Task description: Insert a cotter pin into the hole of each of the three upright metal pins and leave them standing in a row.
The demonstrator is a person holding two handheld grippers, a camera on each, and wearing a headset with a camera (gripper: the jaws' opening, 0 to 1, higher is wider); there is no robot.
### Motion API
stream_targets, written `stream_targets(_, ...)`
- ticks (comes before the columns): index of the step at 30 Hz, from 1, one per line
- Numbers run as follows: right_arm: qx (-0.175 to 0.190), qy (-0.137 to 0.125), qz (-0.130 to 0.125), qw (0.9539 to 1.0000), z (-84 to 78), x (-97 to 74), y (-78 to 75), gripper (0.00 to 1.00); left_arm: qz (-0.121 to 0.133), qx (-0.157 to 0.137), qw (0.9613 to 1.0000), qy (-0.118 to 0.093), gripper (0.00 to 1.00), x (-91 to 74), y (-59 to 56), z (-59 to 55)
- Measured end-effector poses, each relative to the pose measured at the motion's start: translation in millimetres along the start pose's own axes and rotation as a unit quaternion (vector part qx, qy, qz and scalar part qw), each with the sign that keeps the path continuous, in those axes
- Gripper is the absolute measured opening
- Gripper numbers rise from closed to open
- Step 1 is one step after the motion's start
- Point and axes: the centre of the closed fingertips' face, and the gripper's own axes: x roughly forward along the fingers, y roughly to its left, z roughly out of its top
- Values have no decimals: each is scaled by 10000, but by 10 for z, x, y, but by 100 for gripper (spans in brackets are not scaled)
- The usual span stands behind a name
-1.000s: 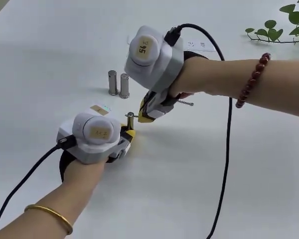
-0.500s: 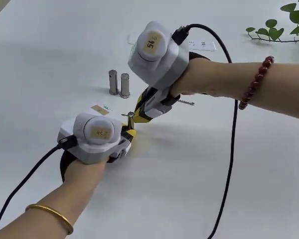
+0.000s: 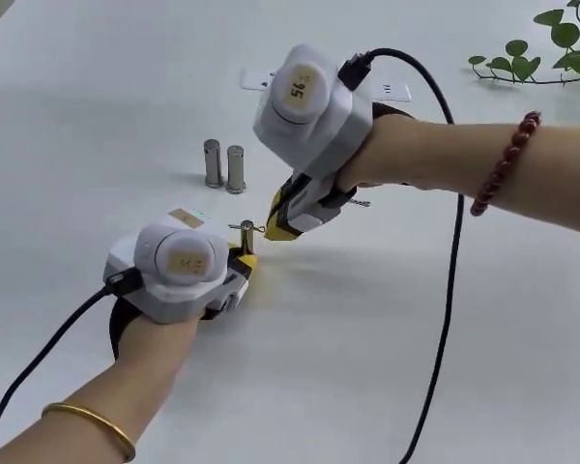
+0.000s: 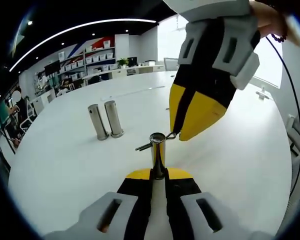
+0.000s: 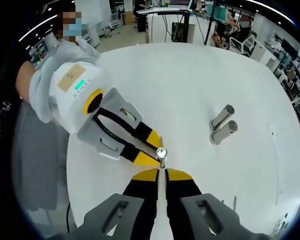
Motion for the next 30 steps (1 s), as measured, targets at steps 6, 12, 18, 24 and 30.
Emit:
stream_targets(6,55,-63,24,10000,29,6,7,0,2,8,10000,-3,6,0,0,1)
stream_targets(12,49,-77,19,10000,46,16,12,0,27,4,10000,-8,6,-4,3,2)
stream_targets(18,40,-89,15,10000,62,31,18,0,35,-4,10000,-10,6,-1,2,5)
stream_targets(24,19,-80,10,10000,68,35,26,0,47,3,10000,-5,6,-1,2,5)
stream_targets(30,55,-79,-29,9999,49,44,17,0,74,-30,10000,3,6,-1,4,7)
